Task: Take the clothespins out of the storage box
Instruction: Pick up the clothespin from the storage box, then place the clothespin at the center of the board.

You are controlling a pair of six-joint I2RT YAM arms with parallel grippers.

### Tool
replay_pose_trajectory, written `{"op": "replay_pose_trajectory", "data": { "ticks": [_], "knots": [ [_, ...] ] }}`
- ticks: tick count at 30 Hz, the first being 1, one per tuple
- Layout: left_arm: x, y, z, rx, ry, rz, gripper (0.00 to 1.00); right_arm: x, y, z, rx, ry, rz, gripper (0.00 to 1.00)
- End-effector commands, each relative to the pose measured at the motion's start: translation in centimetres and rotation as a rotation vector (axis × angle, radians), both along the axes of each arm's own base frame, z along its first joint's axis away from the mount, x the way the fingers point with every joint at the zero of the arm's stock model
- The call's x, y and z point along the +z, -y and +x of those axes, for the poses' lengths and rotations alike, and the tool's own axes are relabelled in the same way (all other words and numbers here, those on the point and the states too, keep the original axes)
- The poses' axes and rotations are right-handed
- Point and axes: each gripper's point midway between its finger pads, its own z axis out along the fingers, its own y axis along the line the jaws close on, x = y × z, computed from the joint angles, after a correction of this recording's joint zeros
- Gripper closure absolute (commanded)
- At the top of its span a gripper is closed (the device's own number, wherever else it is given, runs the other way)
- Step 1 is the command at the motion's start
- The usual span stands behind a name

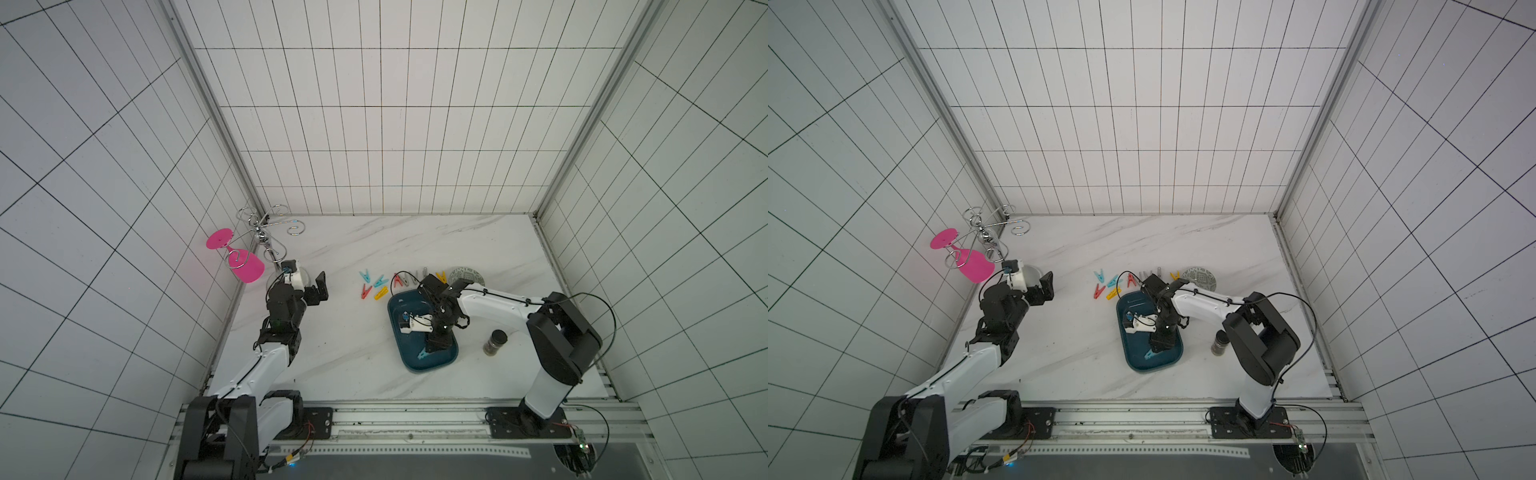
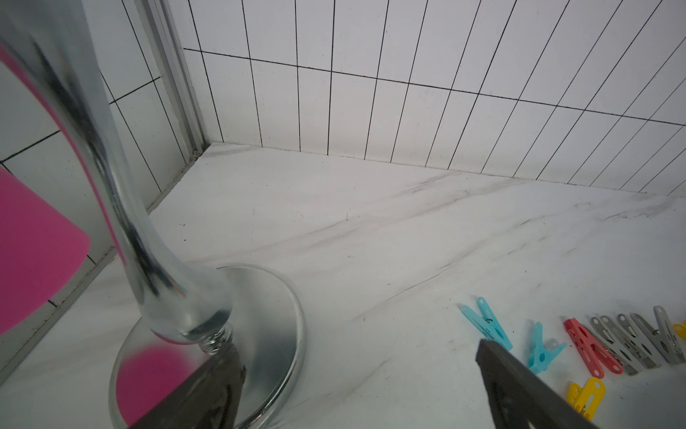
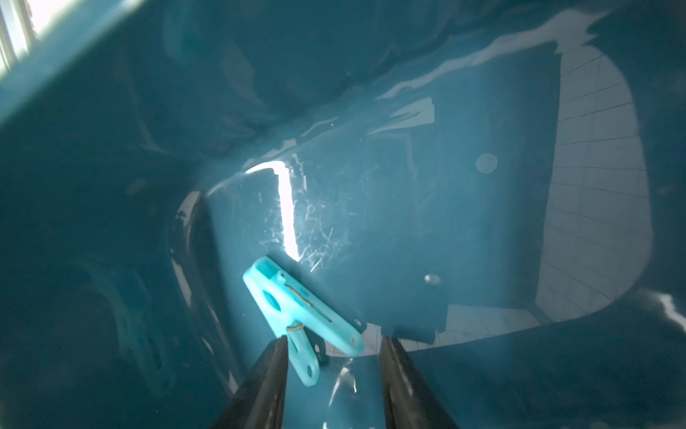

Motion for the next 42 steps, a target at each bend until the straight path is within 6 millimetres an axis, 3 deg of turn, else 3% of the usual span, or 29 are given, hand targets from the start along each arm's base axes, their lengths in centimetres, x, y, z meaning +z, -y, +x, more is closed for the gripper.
{"op": "replay_pose_trajectory", "data": {
  "ticks": [1,13,16,20,23,32,42],
  "knots": [
    [0.0,-0.3,-0.3,0.014,0.003,0.001,0.01,0.0,-0.8,0.3,0.019,0.005,0.002,0.57],
    [-0.5,-0.4,-0.5,0.022,-0.007,0.004,0.01,-0.1,-0.9,-1.5,0.064,-0.066,0.003,0.75],
    [-0.4,-0.4,-0.4,0.018,-0.003,0.003,0.01,0.7,-0.9,-1.6,0.069,-0.068,0.007,0.81],
    [-0.4,-0.3,-0.4,0.016,-0.002,0.002,0.01,2.0,-0.8,-1.3,0.059,-0.054,0.023,0.95],
    [-0.4,-0.3,-0.4,0.018,-0.001,0.0,0.01,3.5,-0.8,-0.6,0.022,-0.037,0.058,0.96],
    [-0.3,-0.3,-0.6,0.019,0.005,-0.005,0.01,8.6,0.0,4.1,-0.197,0.029,0.211,0.96],
    [0.0,-0.4,-0.9,0.02,0.013,-0.003,0.01,11.2,0.4,17.3,-0.904,0.166,0.27,0.94]
  ]
}}
